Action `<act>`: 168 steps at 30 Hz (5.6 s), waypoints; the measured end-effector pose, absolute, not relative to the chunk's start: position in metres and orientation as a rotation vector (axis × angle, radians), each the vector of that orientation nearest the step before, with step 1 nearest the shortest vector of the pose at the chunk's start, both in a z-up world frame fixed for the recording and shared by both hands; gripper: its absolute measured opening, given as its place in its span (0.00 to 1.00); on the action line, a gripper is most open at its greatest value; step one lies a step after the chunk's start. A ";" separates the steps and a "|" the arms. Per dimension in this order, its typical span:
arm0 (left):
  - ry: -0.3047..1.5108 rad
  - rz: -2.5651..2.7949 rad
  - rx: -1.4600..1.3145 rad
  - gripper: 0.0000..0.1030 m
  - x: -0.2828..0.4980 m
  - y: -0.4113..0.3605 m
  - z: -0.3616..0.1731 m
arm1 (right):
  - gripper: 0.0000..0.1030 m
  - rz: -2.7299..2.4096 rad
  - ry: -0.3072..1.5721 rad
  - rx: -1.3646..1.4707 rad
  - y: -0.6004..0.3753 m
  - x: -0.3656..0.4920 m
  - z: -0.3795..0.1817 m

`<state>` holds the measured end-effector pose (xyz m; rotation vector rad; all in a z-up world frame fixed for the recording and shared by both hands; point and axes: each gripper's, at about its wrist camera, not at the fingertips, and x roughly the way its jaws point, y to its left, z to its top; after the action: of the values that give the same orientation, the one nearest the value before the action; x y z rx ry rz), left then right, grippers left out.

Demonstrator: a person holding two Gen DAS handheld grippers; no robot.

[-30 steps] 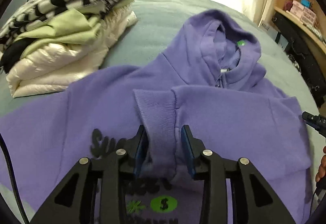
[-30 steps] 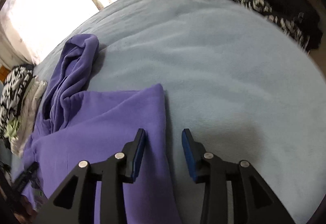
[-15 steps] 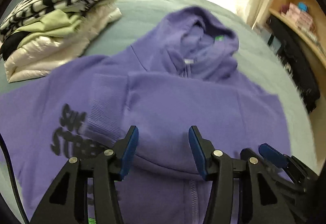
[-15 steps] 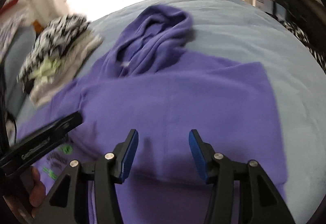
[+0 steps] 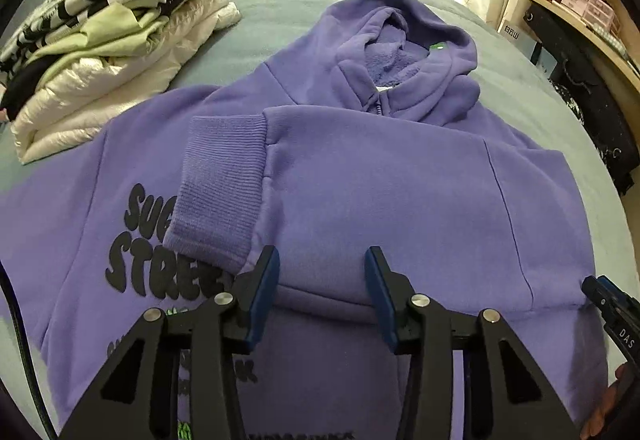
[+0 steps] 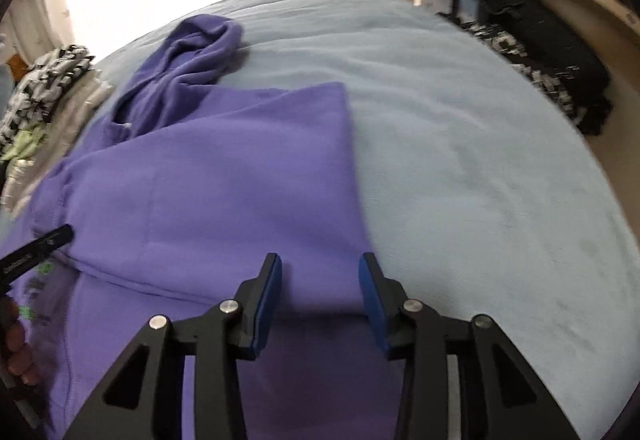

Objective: Fold large clothes

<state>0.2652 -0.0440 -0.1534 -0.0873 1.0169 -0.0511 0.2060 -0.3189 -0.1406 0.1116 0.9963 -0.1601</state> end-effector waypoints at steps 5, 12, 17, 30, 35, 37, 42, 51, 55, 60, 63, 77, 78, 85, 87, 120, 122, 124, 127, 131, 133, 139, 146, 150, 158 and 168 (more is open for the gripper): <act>1.027 -0.048 -0.075 0.48 0.253 -0.048 -0.142 | 0.40 -0.164 0.997 0.168 -0.323 0.197 -0.132; 1.001 -0.047 -0.089 0.49 0.229 -0.047 -0.116 | 0.40 -0.100 0.974 0.216 -0.310 0.181 -0.107; 0.981 -0.042 -0.052 0.49 0.200 -0.052 -0.095 | 0.40 -0.065 0.959 0.237 -0.297 0.158 -0.091; 1.001 -0.065 -0.099 0.52 0.122 -0.041 -0.070 | 0.40 0.011 0.994 0.224 -0.261 0.101 -0.081; 0.993 -0.072 -0.104 0.52 0.087 -0.031 -0.066 | 0.41 0.032 1.019 0.201 -0.249 0.074 -0.085; 0.991 -0.077 -0.100 0.52 0.073 -0.027 -0.066 | 0.41 0.034 1.031 0.180 -0.244 0.063 -0.087; 0.980 -0.088 -0.085 0.52 0.040 -0.016 -0.064 | 0.41 0.050 1.057 0.110 -0.223 0.039 -0.091; 0.918 -0.046 -0.081 0.52 0.005 0.033 -0.053 | 0.41 0.087 1.034 0.001 -0.176 0.014 -0.078; 0.906 -0.002 -0.123 0.52 -0.003 0.071 -0.048 | 0.41 0.125 0.991 -0.056 -0.143 0.008 -0.064; 0.878 0.061 -0.187 0.53 -0.014 0.124 -0.042 | 0.41 0.185 0.954 -0.123 -0.098 0.007 -0.052; 0.859 0.098 -0.220 0.53 -0.018 0.156 -0.038 | 0.41 0.218 0.937 -0.168 -0.068 0.010 -0.048; 0.816 0.200 -0.345 0.55 0.010 0.299 -0.051 | 0.41 0.285 0.822 -0.271 0.070 0.065 -0.043; 0.817 0.200 -0.353 0.55 0.015 0.305 -0.054 | 0.41 0.287 0.819 -0.269 0.077 0.071 -0.044; 0.851 0.199 -0.420 0.55 0.054 0.349 -0.089 | 0.41 0.299 0.819 -0.243 0.129 0.119 -0.065; 0.862 0.188 -0.448 0.55 0.064 0.359 -0.100 | 0.41 0.304 0.834 -0.244 0.142 0.129 -0.073; 0.614 0.117 -0.420 0.05 0.144 0.334 -0.017 | 0.41 0.294 0.931 0.010 0.071 0.148 -0.084; 0.579 0.055 -0.346 0.05 0.148 0.287 0.012 | 0.41 0.268 0.909 0.049 0.042 0.143 -0.073; 0.559 -0.003 -0.294 0.05 0.153 0.247 0.028 | 0.41 0.232 0.881 0.084 0.012 0.135 -0.063; 0.570 -0.078 -0.219 0.05 0.167 0.176 0.036 | 0.41 0.171 0.850 0.125 -0.034 0.127 -0.053; 0.664 -0.162 -0.160 0.07 0.186 0.096 0.011 | 0.41 0.090 0.844 0.184 -0.093 0.121 -0.051; 0.736 -0.197 -0.117 0.13 0.194 0.058 -0.015 | 0.41 0.052 0.851 0.218 -0.121 0.118 -0.054; 0.960 -0.304 -0.063 0.62 0.195 -0.012 -0.087 | 0.41 -0.014 0.888 0.279 -0.179 0.112 -0.070; 1.030 -0.341 -0.129 0.74 0.178 -0.008 -0.098 | 0.41 -0.002 0.907 0.320 -0.196 0.108 -0.082; 1.054 -0.386 -0.232 0.81 0.161 0.014 -0.096 | 0.41 0.026 0.900 0.320 -0.193 0.106 -0.081; 1.099 -0.470 -0.390 0.85 0.121 0.040 -0.118 | 0.41 0.111 0.915 0.301 -0.178 0.104 -0.080; 1.097 -0.486 -0.364 0.85 0.090 0.051 -0.119 | 0.41 0.290 0.958 0.286 -0.147 0.105 -0.079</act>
<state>0.0899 0.0511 -0.1194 -0.3640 1.0971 -0.4864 0.1051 -0.1470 -0.0787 0.2860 0.9582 0.2902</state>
